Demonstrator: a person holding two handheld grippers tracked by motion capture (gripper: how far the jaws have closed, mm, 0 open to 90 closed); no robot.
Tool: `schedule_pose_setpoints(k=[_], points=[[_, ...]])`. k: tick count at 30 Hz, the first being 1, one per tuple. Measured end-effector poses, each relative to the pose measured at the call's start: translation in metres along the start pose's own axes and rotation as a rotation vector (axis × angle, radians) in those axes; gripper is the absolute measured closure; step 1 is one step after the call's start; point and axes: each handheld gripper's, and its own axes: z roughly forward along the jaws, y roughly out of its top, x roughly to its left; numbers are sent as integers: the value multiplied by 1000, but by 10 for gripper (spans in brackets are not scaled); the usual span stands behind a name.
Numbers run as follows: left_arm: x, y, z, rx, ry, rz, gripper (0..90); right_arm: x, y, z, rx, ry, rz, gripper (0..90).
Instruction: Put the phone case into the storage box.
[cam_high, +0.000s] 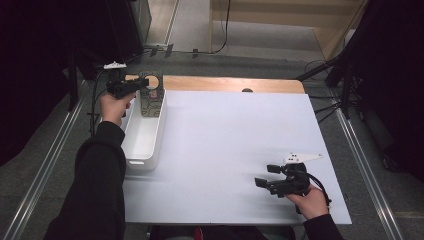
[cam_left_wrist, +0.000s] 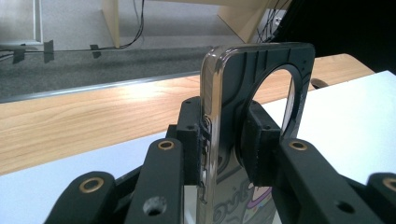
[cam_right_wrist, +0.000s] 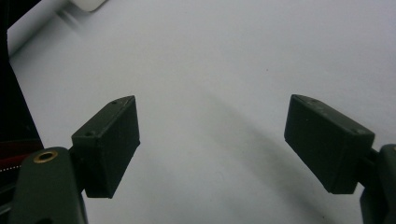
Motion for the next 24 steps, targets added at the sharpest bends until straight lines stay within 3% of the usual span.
schedule_pose_setpoints(k=[10, 18, 24], points=[[-1, 0, 2, 1, 12, 8, 626, 0, 0, 0, -1, 1, -1, 170], [0, 0, 3, 10, 18, -3, 443, 0, 0, 0, 0, 0, 0, 170], [1, 1, 2, 26, 11, -19, 371, 0, 0, -1, 0, 1, -1, 170]])
